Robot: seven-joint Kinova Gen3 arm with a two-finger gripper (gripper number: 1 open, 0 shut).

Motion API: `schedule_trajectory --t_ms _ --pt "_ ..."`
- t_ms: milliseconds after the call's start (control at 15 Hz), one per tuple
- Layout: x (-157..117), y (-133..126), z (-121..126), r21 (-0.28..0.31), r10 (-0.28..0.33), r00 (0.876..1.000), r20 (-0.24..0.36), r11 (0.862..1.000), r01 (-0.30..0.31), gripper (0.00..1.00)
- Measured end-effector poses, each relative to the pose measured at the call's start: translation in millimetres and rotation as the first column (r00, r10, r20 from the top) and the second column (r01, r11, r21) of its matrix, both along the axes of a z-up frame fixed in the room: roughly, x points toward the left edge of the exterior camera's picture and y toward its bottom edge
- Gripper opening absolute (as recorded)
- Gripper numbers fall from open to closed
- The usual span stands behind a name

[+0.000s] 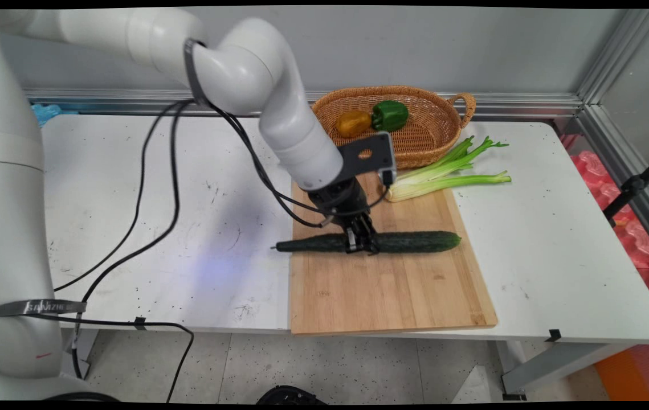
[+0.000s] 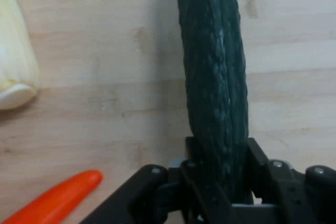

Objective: Place the picked object in the vegetable basket

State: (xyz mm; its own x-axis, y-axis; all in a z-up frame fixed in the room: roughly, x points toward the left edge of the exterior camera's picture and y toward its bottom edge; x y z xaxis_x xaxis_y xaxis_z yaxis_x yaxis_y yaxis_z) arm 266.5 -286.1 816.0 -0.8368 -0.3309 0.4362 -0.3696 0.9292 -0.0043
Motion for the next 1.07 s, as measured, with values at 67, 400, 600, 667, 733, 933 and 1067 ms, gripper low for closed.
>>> schedule_trajectory --t_ms 67,400,600,667,733,933,1067 --pt "3.5 1.3 9.1 -0.007 -0.003 1.000 -0.002 1.000 0.003 0.00" --pt "19.0 7.3 62.7 -0.031 -0.008 1.000 -0.021 0.999 0.008 0.00" --pt "30.2 9.9 99.1 -0.028 0.023 0.999 -0.040 0.999 -0.024 0.00" --pt "32.5 9.6 106.0 -0.026 0.034 0.998 -0.045 0.999 -0.035 0.00" --pt "36.9 8.5 117.4 -0.024 0.056 0.997 -0.051 0.998 -0.057 0.00" --pt "50.2 -0.6 144.1 -0.024 0.118 0.991 -0.066 0.992 -0.120 0.00" --pt "57.8 -8.8 155.3 -0.030 0.147 0.987 -0.068 0.988 -0.149 0.00"
